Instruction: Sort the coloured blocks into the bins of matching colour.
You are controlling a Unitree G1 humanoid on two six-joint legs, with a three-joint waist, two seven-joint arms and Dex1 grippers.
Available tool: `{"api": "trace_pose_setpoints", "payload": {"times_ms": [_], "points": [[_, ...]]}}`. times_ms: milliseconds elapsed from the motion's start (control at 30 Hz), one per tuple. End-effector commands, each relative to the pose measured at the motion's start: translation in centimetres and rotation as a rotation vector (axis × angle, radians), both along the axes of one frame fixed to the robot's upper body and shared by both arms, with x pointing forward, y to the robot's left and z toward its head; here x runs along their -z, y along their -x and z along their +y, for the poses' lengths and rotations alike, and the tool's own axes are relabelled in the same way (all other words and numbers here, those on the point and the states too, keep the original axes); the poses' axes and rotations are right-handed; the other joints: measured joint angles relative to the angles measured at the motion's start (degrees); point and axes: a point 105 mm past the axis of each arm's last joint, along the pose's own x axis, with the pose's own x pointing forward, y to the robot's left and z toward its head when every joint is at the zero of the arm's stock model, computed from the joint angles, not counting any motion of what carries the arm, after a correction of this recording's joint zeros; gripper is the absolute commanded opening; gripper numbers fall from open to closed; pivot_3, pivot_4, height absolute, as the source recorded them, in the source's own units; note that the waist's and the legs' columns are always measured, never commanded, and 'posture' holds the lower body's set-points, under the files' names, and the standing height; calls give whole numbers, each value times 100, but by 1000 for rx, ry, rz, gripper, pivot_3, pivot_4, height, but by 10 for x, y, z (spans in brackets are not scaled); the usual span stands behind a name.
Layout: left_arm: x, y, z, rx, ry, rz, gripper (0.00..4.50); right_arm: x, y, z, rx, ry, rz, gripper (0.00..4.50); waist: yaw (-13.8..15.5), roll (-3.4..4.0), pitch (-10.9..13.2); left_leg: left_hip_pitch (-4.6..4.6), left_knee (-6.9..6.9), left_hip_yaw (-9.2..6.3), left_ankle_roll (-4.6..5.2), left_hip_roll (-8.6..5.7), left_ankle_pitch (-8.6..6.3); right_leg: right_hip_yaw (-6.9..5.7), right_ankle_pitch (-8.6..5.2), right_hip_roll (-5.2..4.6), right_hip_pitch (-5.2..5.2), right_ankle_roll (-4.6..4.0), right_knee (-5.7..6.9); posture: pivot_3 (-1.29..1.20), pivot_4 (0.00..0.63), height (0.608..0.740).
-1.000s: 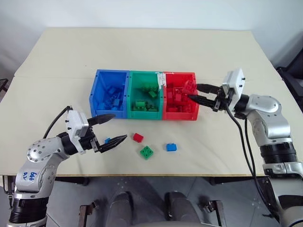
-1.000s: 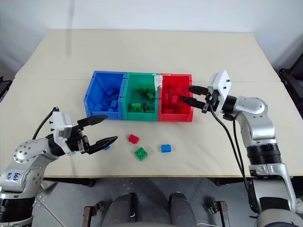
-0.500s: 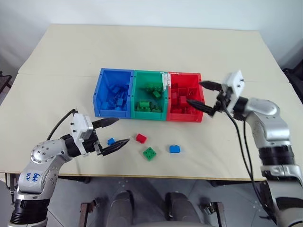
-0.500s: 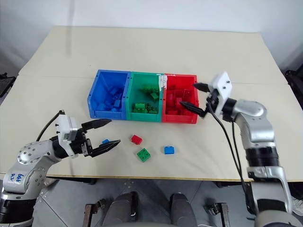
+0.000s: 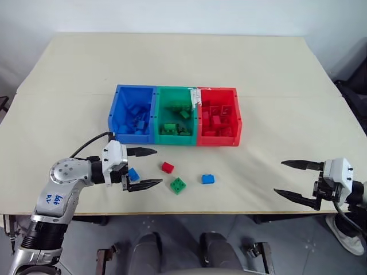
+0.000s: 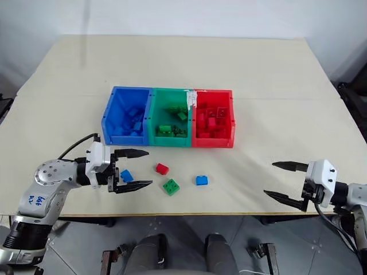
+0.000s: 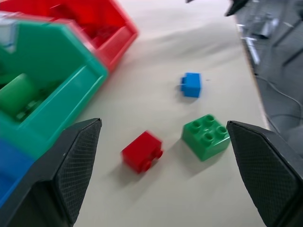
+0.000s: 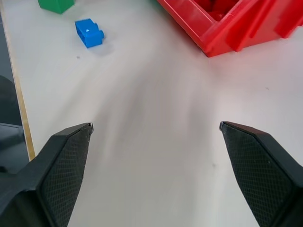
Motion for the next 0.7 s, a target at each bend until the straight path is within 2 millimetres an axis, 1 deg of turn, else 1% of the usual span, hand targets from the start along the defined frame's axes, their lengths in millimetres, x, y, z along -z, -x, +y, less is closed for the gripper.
{"api": "trace_pose_setpoints", "payload": {"times_ms": [33,67,133,167,233,333,433,500,600,633,667,700], "points": [[-6,2,13,-33,4,-11,4500,-5,-8,21,-66,-11,-48,4490,-23,0,0,4,-1,2,-1,1,0,4,0,1,0,0,4,0,150,740],[-6,2,16,-51,5,-12,4500,-4,-12,30,-86,-12,-44,4490,-35,0,0,7,-1,4,-1,3,1,6,0,2,0,0,8,0,150,740],[-4,7,27,-98,-5,-14,4500,-2,-22,55,-151,-15,-17,4490,-75,0,0,10,-2,7,-1,5,0,11,0,2,-1,0,13,0,150,740],[-3,9,32,-121,-10,-12,4500,-1,-25,66,-187,-17,-6,4490,-93,0,0,9,-2,8,-2,6,0,12,0,2,-3,0,14,0,150,740],[0,14,41,-161,-19,-6,4500,1,-27,83,-244,-17,25,4490,-90,0,0,11,-4,13,-4,10,-2,15,0,3,-9,0,20,0,150,740],[6,26,55,-219,-39,22,4500,11,-27,105,-322,21,78,4490,-57,0,0,10,-4,11,-7,14,-9,14,-1,6,-12,-2,23,0,150,740],[15,41,69,-286,-49,55,4500,29,-28,133,-389,59,133,4490,-68,-3,-1,8,1,15,6,19,-31,14,-3,6,-12,-6,17,0,150,740],[16,45,72,-311,-46,57,4500,35,-29,141,-405,76,139,4490,-56,-3,-1,9,2,21,6,22,-36,14,-6,5,-13,-11,16,0,150,740],[15,49,70,-331,-34,51,4500,38,-30,146,-405,58,149,4490,-16,-3,-1,8,2,20,11,23,-40,11,-8,5,-13,-15,16,0,150,740],[14,49,70,-339,-28,45,4500,39,-30,147,-403,55,153,4070,-14,-4,-1,9,4,22,11,23,-41,12,-8,5,-11,-16,15,0,150,740],[13,49,70,-344,-24,42,4500,39,-30,147,-402,55,156,3896,-14,-5,-2,9,4,22,12,23,-43,12,-8,5,-11,-16,15,0,150,740],[13,50,69,-346,-23,41,4500,40,-30,148,-407,57,159,3598,-15,-5,-2,11,4,22,13,23,-45,12,-9,5,-9,-17,15,0,150,740]]}}
